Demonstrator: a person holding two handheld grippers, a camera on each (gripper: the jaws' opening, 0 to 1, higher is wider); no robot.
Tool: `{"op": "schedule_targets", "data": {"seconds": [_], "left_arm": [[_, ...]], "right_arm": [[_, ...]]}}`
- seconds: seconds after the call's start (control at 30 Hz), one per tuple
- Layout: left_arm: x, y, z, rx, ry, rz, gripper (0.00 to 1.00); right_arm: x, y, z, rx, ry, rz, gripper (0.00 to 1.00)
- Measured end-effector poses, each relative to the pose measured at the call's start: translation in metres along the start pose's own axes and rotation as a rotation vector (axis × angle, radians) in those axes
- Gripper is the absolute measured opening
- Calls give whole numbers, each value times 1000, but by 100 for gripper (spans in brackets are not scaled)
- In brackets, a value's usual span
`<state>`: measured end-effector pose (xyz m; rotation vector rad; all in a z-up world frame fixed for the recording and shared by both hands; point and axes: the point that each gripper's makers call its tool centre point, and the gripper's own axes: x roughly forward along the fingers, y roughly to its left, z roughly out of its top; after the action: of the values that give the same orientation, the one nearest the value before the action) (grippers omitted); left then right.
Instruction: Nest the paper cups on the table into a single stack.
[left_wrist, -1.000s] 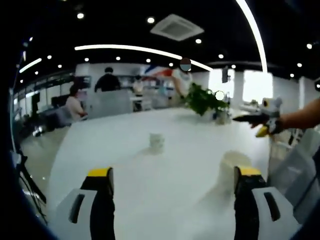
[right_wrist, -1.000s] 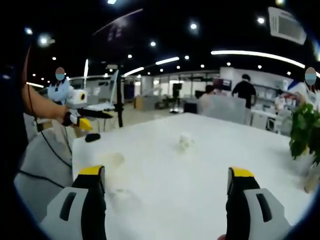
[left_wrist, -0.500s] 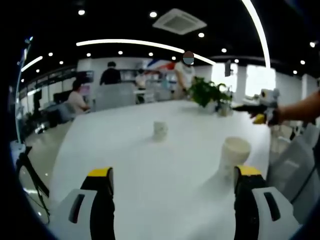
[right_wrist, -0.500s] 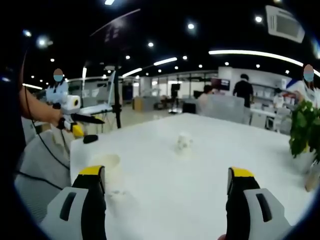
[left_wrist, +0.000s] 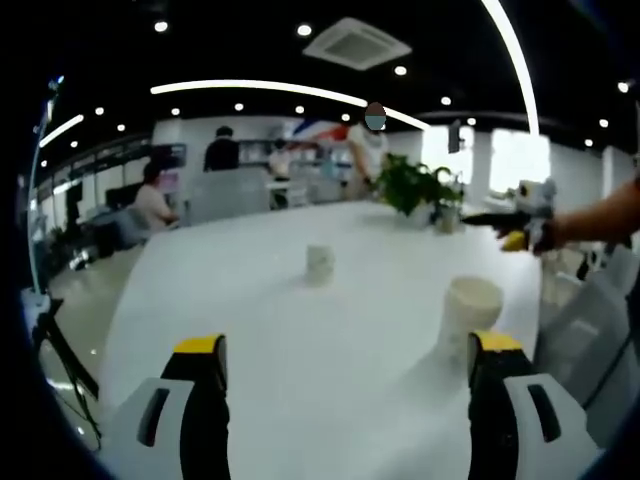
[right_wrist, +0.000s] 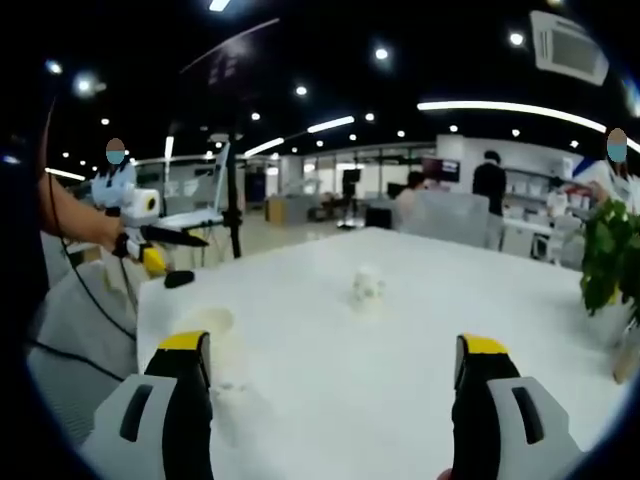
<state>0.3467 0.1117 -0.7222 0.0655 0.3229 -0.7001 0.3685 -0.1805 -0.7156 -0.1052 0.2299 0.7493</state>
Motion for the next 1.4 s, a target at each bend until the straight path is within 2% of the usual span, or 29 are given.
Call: {"op": "schedule_targets", "data": {"seconds": [0.23,0.53,1.17,1.4], "left_arm": [[2,0,1,17,5,-6,98],[6,1,-2,1,18,-6,98],[13,6,0,10,9,-2,98],[16,5,-9,2,17,-5,98]], "right_arm": [[14,-8,-4,14,-4,-6,100],[39,-19,-14,40,-2,-7,100],[94,-35,-10,39,-7,19,100],[116,-42,-11,62,-19,13,100]]}}
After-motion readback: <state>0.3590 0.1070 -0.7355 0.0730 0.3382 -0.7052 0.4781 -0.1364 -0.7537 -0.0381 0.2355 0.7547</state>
